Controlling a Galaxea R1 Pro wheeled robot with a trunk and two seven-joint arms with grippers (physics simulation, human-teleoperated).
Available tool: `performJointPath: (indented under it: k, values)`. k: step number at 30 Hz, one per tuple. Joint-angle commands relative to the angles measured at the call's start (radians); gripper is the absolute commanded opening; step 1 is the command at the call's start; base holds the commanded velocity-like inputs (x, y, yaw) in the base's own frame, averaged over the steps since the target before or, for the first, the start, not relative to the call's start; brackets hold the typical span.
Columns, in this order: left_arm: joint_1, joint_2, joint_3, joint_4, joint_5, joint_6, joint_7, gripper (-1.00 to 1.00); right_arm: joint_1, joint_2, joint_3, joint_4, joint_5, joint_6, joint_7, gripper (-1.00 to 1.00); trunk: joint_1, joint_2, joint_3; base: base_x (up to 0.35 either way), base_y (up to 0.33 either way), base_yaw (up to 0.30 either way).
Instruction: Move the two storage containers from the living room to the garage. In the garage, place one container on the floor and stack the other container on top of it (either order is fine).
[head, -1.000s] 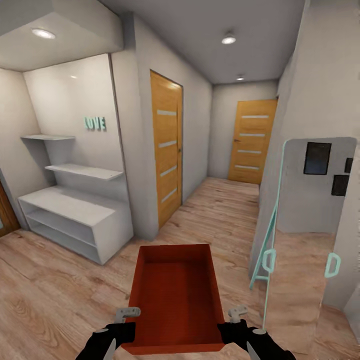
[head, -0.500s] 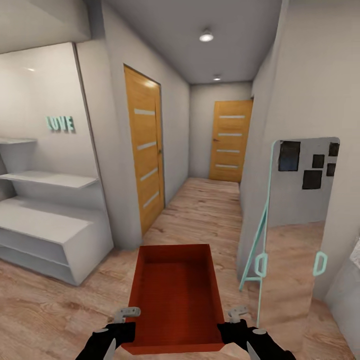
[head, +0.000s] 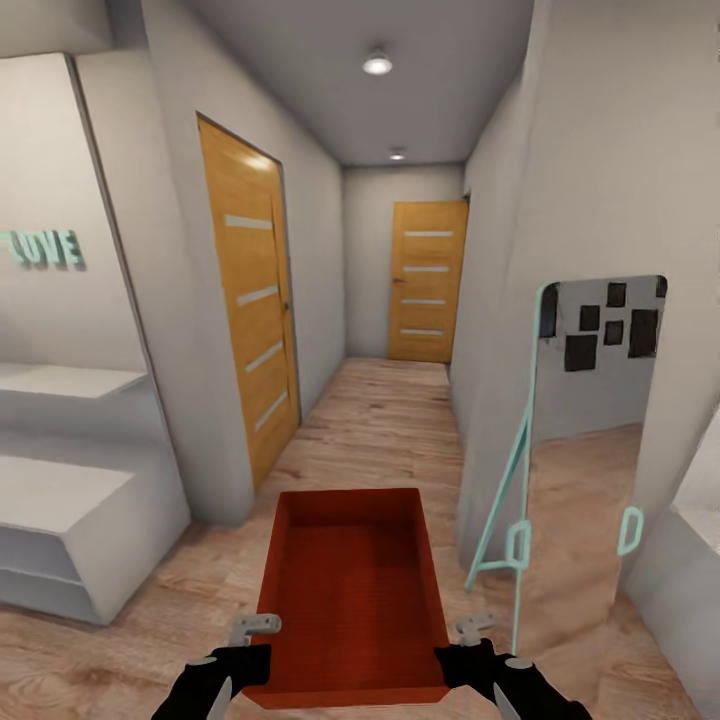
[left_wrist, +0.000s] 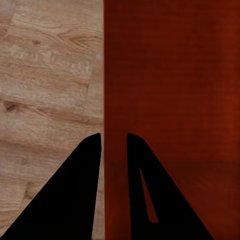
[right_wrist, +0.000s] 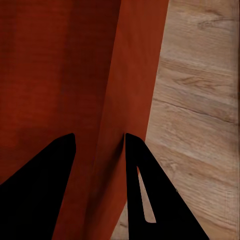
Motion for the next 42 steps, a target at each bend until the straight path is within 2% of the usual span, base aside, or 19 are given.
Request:
performJointPath:
  k: [1,21,35,42]
  values:
    - [0.000,0.022,0.008,0.000,-0.028,0.006,0.019,-1.00,0.000,-0.001,0.023,-0.004,-0.011,-0.012,0.080,-1.00,0.001,-0.001,-0.002,0.292,0.178,-0.249]
    - [0.000,0.023,0.008,-0.001,-0.028,0.006,0.019,-1.00,0.000,-0.001,0.023,-0.004,-0.009,-0.012,0.080,-1.00,0.001,-0.001,-0.002,0.292,0.183,-0.243]
    - [0.000,0.024,0.008,0.000,-0.028,0.006,0.019,-1.00,0.000,-0.001,0.024,-0.004,-0.009,-0.012,0.080,-1.00,0.001,-0.001,-0.002,0.292,0.185,-0.029]
    - [0.000,0.024,0.008,0.000,-0.028,0.006,0.019,-1.00,0.000,-0.001,0.023,-0.004,-0.009,-0.012,0.080,-1.00,0.001,-0.001,-0.006,0.292,0.186,-0.151]
